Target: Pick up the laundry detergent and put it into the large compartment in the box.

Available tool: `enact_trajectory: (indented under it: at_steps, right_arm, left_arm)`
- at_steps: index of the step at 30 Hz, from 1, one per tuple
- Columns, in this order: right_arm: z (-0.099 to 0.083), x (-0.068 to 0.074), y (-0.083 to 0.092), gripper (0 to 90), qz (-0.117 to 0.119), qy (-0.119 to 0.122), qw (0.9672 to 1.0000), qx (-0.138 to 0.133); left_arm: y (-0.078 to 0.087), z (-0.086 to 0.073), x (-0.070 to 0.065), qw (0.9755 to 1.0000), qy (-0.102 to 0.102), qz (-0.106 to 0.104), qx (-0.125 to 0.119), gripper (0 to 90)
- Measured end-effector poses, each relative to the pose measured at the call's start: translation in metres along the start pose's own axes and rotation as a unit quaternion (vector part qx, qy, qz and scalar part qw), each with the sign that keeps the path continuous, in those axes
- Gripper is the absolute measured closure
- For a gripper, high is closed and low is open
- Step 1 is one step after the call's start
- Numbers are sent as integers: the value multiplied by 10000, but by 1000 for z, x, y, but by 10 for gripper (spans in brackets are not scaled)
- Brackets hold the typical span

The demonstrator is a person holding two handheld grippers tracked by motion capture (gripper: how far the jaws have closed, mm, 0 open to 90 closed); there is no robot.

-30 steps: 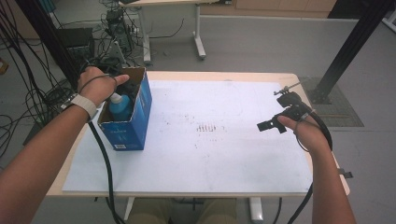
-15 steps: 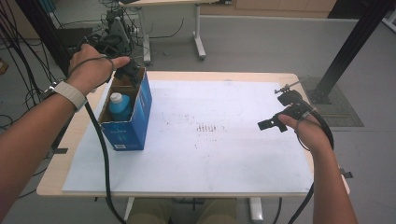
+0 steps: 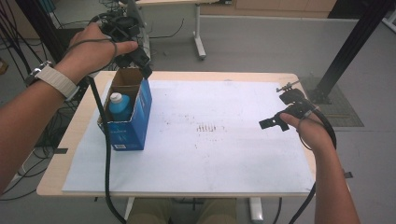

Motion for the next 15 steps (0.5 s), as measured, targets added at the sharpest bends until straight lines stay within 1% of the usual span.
enact_trajectory:
  at_steps: [1, 4, 5, 7, 9, 13, 15]
  right_arm:
    - [0, 0, 0, 88, -1, 12, 10000, -6]
    - [1, 2, 1, 88, -6, 28, 10000, -9]
    - [1, 3, 2, 88, -5, 35, 10000, -11]
    - [1, 4, 2, 88, -6, 37, 10000, -22]
    - [2, 5, 3, 88, -16, 16, 10000, -16]
    - [1, 6, 5, 88, -12, -1, 10000, -48]
    - [2, 8, 4, 88, -19, 15, 10000, -38]
  left_arm:
    - [0, 4, -3, 9998, -170, -68, 37, 91]
    - [-2, 11, -10, 9984, -547, -144, 71, 91]
    - [-3, 13, -13, 9976, -676, -151, 89, 91]
    - [-4, 19, -19, 9951, -964, -177, 139, 91]
    - [-6, 23, -24, 9918, -1235, -256, 181, 90]
    - [-8, 31, -34, 9847, -1688, -390, 196, 88]
    - [-8, 34, -40, 9790, -1982, -434, 194, 85]
Point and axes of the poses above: each handheld gripper's, and its own axes: y roughly backward along the jaws, z roughly out of its top, x roughly to its left, the point moved 1 cm from there along -y, roughly forward along the jaws, and after that the axes turned 13 degrees about -y, right-handed, at the moved point
